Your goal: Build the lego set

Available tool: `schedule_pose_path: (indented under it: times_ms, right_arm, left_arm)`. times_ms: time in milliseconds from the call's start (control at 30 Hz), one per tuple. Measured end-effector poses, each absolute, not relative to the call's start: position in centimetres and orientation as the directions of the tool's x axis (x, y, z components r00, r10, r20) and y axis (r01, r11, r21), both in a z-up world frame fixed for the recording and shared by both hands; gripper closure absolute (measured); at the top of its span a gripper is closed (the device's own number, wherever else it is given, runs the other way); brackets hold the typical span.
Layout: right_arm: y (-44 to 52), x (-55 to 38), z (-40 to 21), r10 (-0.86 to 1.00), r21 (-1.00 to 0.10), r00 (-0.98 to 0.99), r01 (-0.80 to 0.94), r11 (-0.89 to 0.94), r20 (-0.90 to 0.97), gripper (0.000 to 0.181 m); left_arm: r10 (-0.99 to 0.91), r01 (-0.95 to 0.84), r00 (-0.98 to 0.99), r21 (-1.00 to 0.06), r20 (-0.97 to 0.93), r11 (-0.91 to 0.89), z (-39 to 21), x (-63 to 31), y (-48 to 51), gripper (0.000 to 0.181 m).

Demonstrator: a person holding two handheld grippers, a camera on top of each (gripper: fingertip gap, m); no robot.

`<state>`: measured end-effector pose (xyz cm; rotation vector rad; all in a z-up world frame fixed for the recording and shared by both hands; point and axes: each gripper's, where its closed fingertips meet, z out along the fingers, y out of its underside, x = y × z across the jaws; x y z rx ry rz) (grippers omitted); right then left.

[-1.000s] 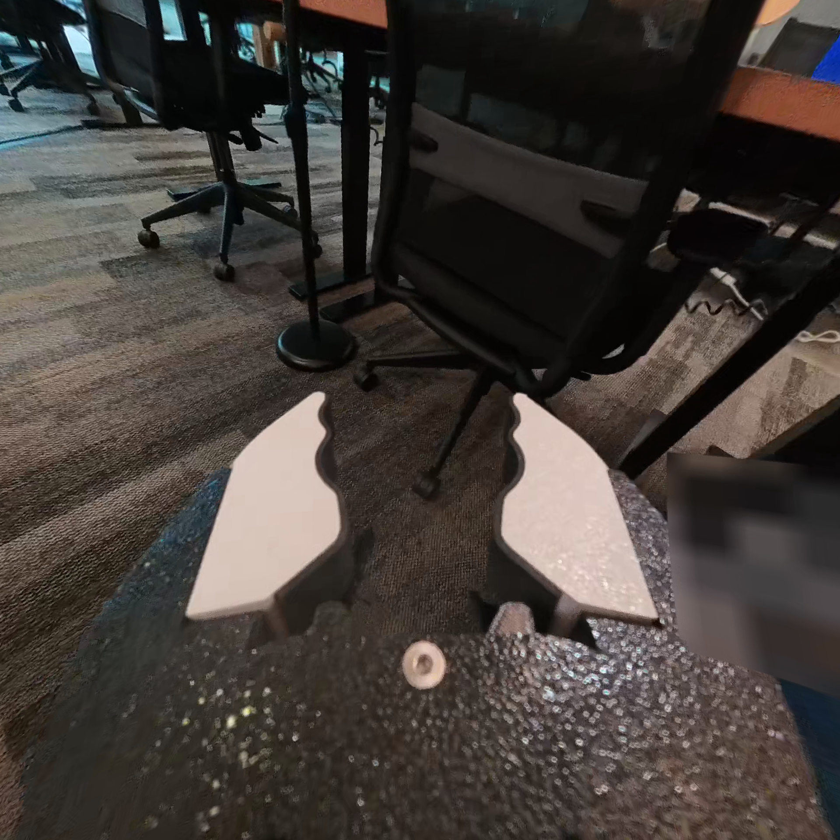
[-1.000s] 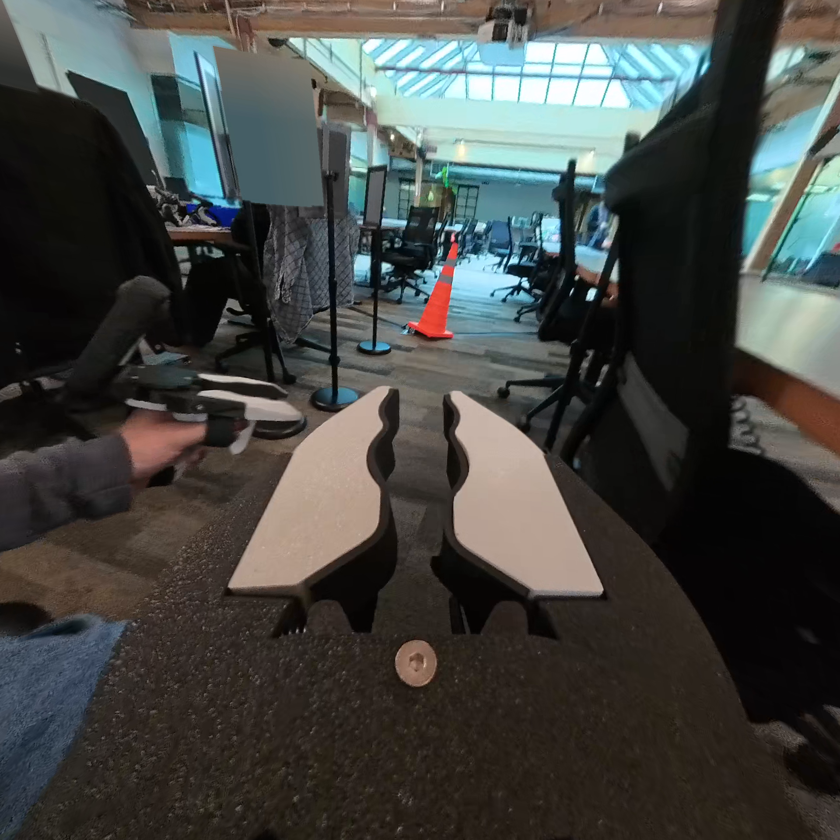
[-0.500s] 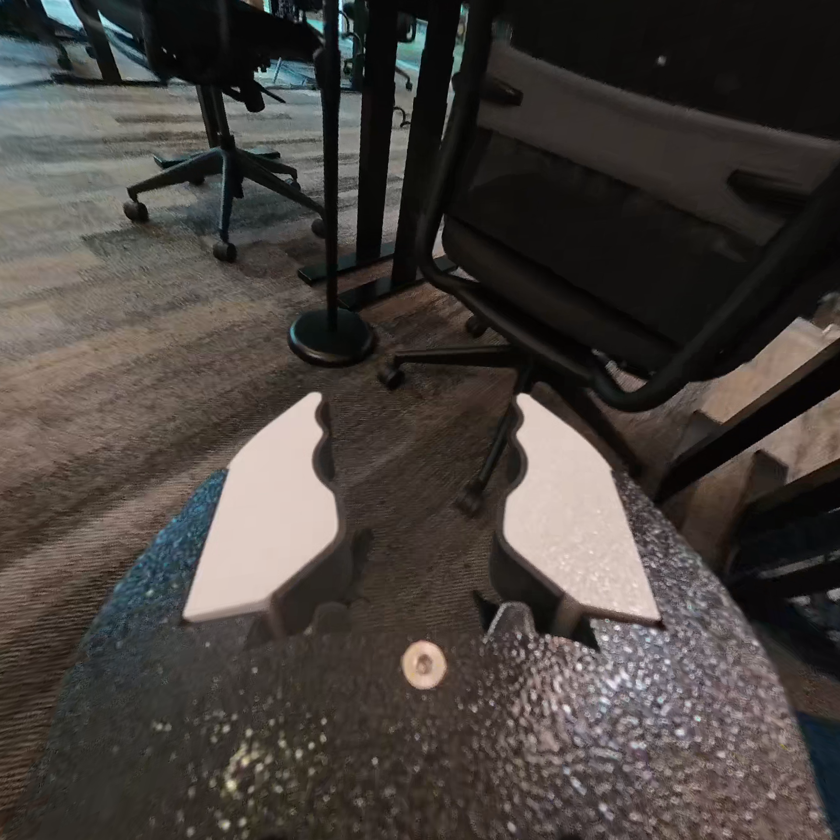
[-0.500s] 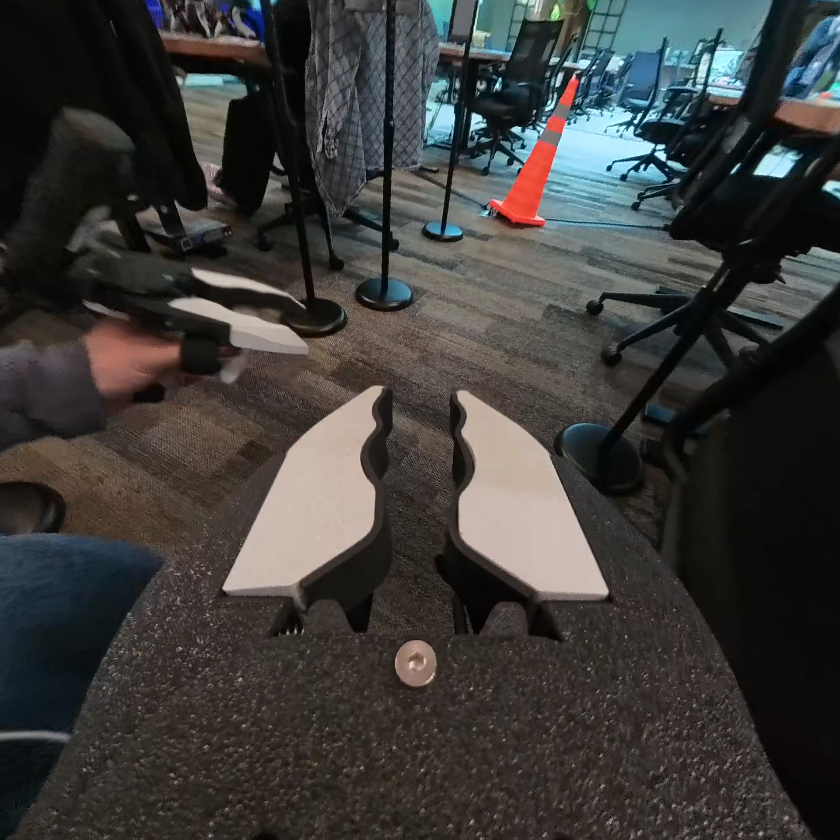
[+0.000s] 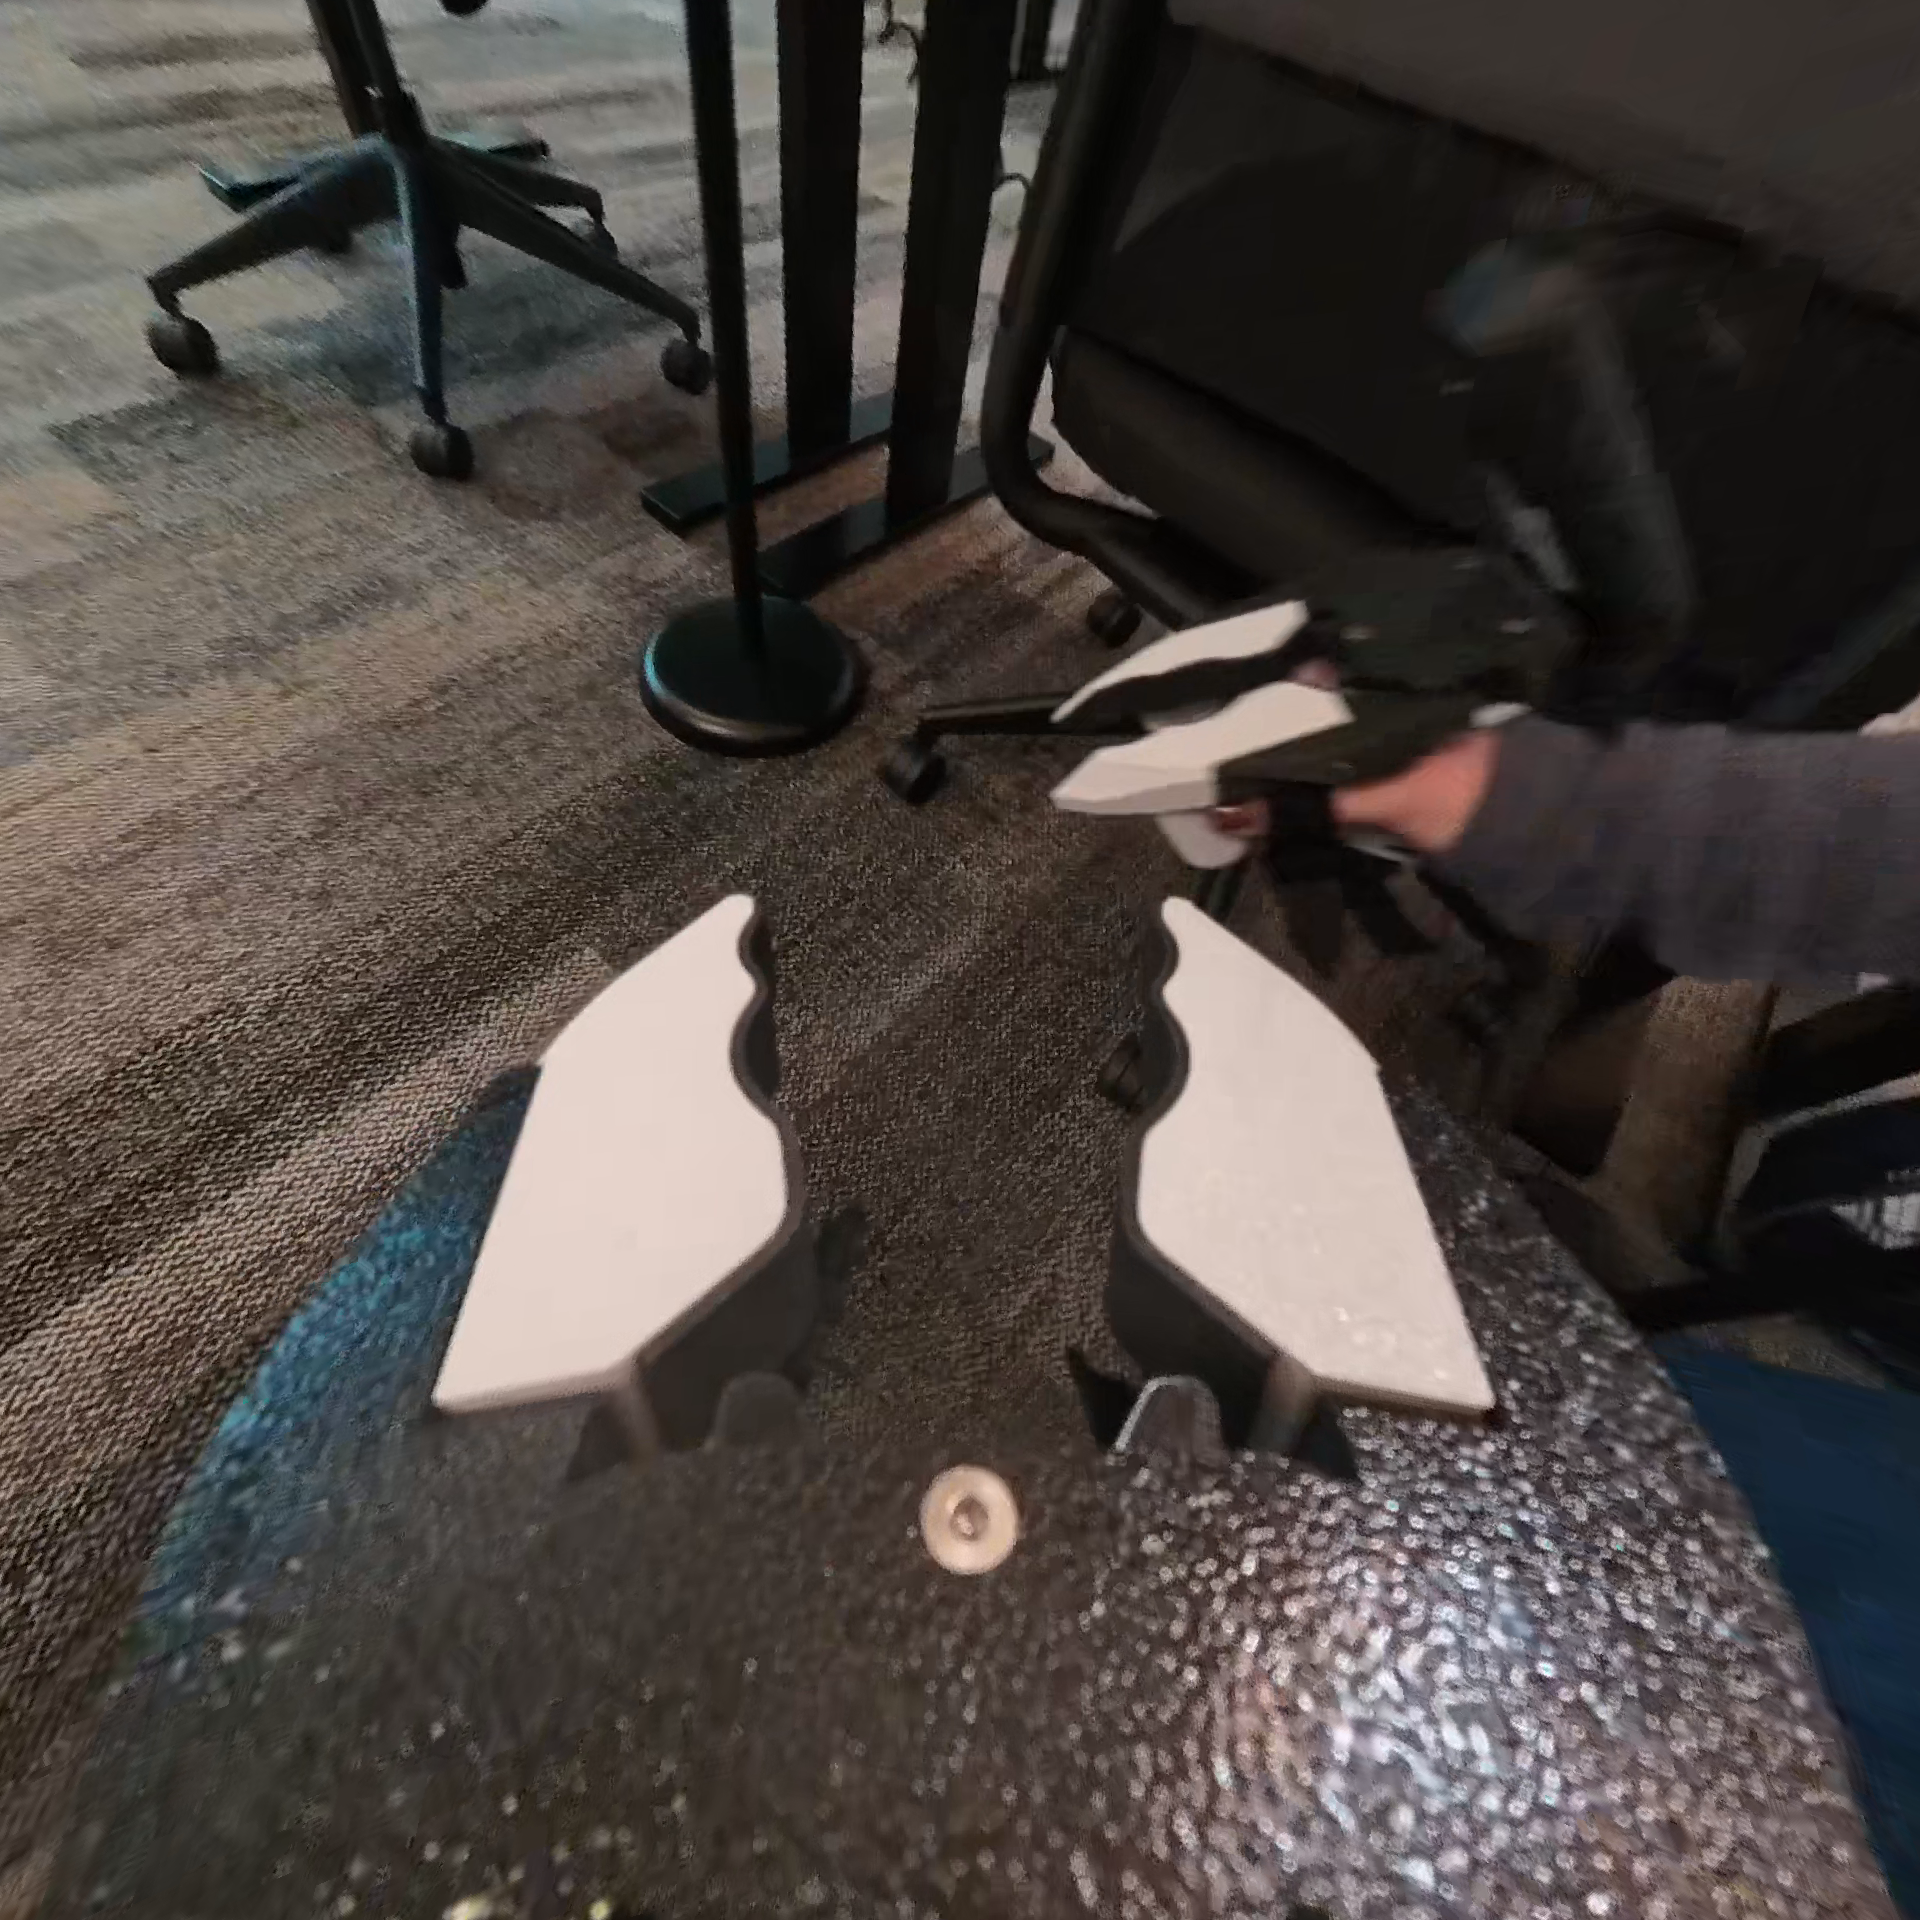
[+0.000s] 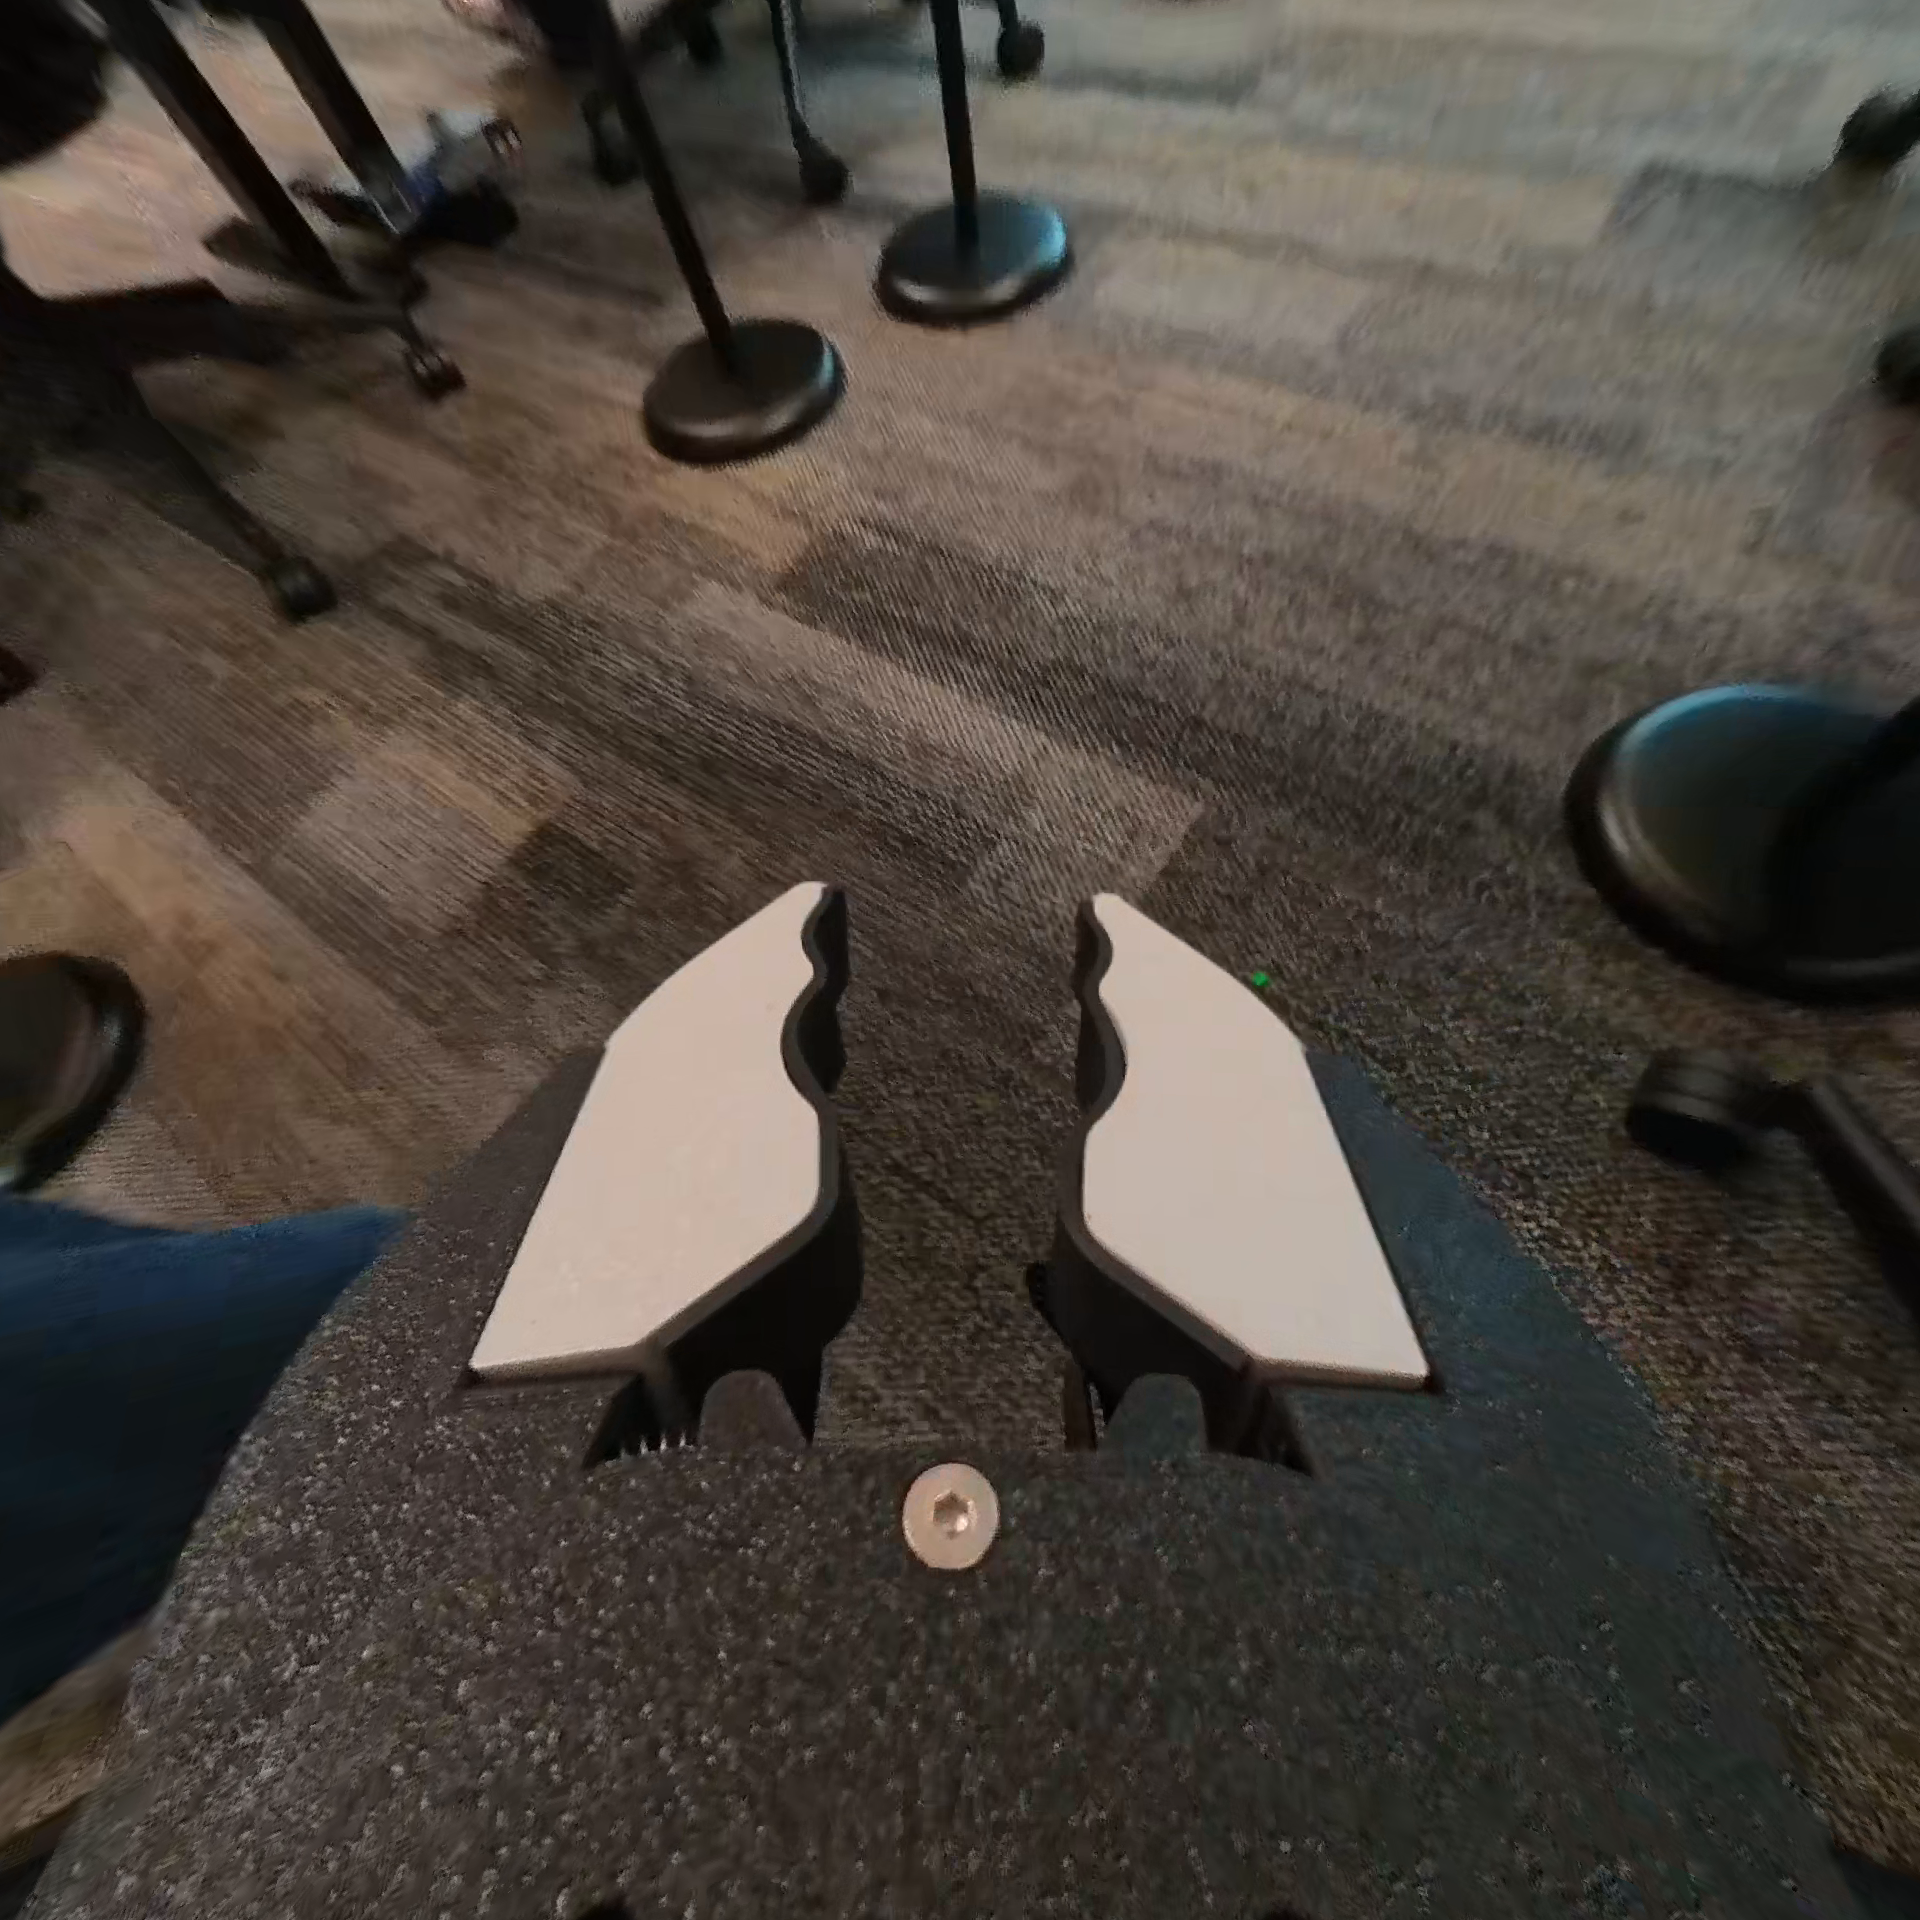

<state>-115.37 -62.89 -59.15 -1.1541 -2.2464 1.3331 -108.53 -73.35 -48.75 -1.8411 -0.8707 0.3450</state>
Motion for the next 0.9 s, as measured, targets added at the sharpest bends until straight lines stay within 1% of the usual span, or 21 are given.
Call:
schedule_pose_path:
  times_ms: [33, 133, 267, 300, 367, 433, 500, 567, 600, 733, 800, 900]
  right_arm:
    - [-62.7, -116.9, -62.0, 0.753, -0.816, -0.64, 0.511, 0.271, -0.151, 0.141]
    - [-62.2, -121.2, -70.7, 0.743, -0.76, -0.657, 0.547, 0.35, -0.13, 0.146]
    - [-62.5, -127.2, -80.4, 0.714, -0.718, -0.697, 0.53, 0.451, -0.066, 0.151]
    - [-62.6, -128.8, -82.5, 0.718, -0.71, -0.694, 0.535, 0.457, -0.061, 0.153]
    - [-63.0, -131.0, -86.4, 0.734, -0.683, -0.67, 0.586, 0.436, -0.107, 0.157]
    - [-63.2, -132.4, -90.1, 0.76, -0.655, -0.632, 0.64, 0.402, -0.152, 0.156]
    - [-62.4, -133.6, -93.4, 0.789, -0.614, -0.612, 0.644, 0.456, -0.057, 0.155]
    - [-61.7, -134.7, -95.5, 0.775, -0.585, -0.63, 0.608, 0.537, 0.058, 0.152]
    - [-61.6, -135.2, -96.3, 0.768, -0.576, -0.635, 0.598, 0.557, 0.084, 0.153]
    - [-61.2, -135.4, -99.1, 0.757, -0.498, -0.651, 0.641, 0.584, 0.05, 0.154]
    - [-61.2, -135.2, -99.8, 0.747, -0.484, -0.664, 0.642, 0.594, 0.036, 0.157]
    - [-60.6, -135.6, -100.2, 0.738, -0.474, -0.671, 0.629, 0.616, 0.07, 0.16]
  left_arm:
    - [0.689, 0.409, 0.708, -0.884, 0.152, -0.225, -49.8, -109.2, -73.3, 0.113]
    - [0.671, 0.429, 0.719, -0.876, 0.182, -0.222, -53.1, -111.5, -73.6, 0.113]
    - [0.672, 0.472, 0.699, -0.863, 0.244, -0.178, -57.7, -114.5, -74.8, 0.112]
    - [0.675, 0.486, 0.693, -0.856, 0.255, -0.175, -59.2, -115.3, -75.2, 0.112]
    - [0.683, 0.523, 0.679, -0.83, 0.269, -0.193, -62.6, -117.0, -75.8, 0.111]
    - [0.686, 0.542, 0.679, -0.81, 0.263, -0.226, -65.8, -119.1, -75.9, 0.109]
    - [0.696, 0.548, 0.681, -0.789, 0.229, -0.277, -69.3, -121.7, -76.0, 0.107]
    - [0.693, 0.584, 0.673, -0.76, 0.258, -0.285, -72.2, -123.3, -75.7, 0.105]
    - [0.691, 0.606, 0.665, -0.746, 0.283, -0.277, -73.4, -123.7, -75.5, 0.104]
    - [0.69, 0.655, 0.638, -0.712, 0.343, -0.251, -75.9, -123.6, -75.5, 0.104]
    - [0.687, 0.666, 0.632, -0.703, 0.357, -0.248, -76.3, -123.3, -75.6, 0.104]
    - [0.692, 0.658, 0.637, -0.707, 0.34, -0.259, -76.4, -123.6, -76.0, 0.106]
